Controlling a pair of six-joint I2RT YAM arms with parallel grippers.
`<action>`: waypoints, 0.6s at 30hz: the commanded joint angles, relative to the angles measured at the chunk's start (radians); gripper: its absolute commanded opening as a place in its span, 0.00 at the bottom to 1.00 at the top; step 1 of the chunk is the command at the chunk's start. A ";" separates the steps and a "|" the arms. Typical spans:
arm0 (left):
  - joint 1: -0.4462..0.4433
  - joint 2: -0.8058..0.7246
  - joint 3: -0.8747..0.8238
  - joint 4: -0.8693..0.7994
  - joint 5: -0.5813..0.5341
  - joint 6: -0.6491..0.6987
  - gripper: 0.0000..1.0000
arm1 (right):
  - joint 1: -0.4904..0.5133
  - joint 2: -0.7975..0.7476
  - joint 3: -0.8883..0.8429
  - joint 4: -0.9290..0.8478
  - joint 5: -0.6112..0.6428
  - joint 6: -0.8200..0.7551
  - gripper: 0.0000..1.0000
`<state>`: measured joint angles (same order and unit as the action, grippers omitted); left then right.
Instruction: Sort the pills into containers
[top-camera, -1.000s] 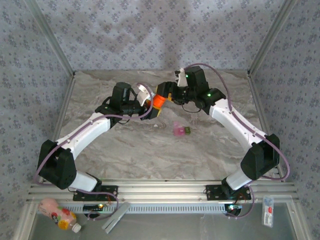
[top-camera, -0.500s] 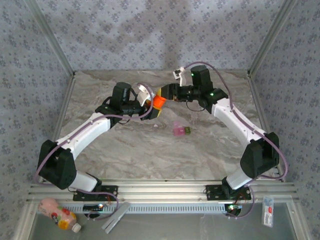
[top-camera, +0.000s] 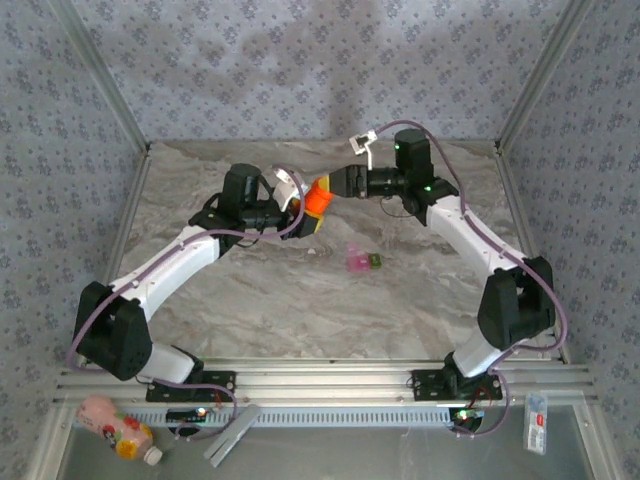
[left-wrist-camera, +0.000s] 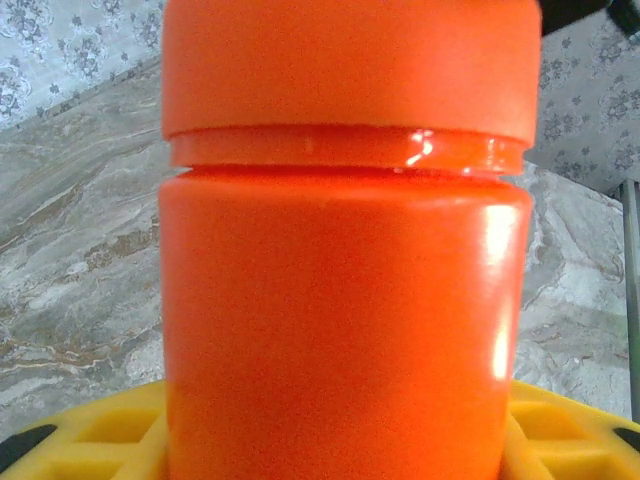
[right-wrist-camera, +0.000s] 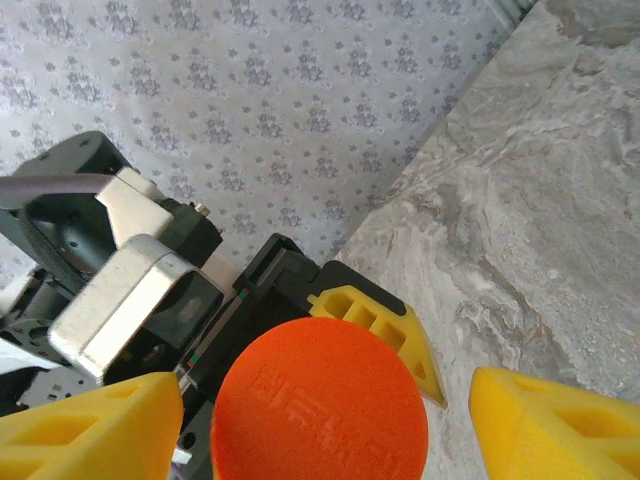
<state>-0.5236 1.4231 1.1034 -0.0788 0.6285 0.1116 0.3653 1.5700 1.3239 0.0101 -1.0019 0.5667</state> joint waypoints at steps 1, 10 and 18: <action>0.000 -0.032 0.013 0.025 0.020 0.006 0.00 | -0.025 -0.099 -0.010 -0.002 0.072 0.131 0.77; -0.001 -0.020 0.023 0.004 0.012 0.027 0.00 | 0.025 -0.139 0.120 -0.401 0.436 0.208 0.76; 0.000 -0.007 0.032 -0.001 0.016 0.026 0.00 | 0.084 -0.076 0.191 -0.451 0.459 0.188 0.77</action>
<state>-0.5236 1.4212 1.1034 -0.0868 0.6281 0.1165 0.4381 1.4704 1.4818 -0.3939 -0.5758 0.7425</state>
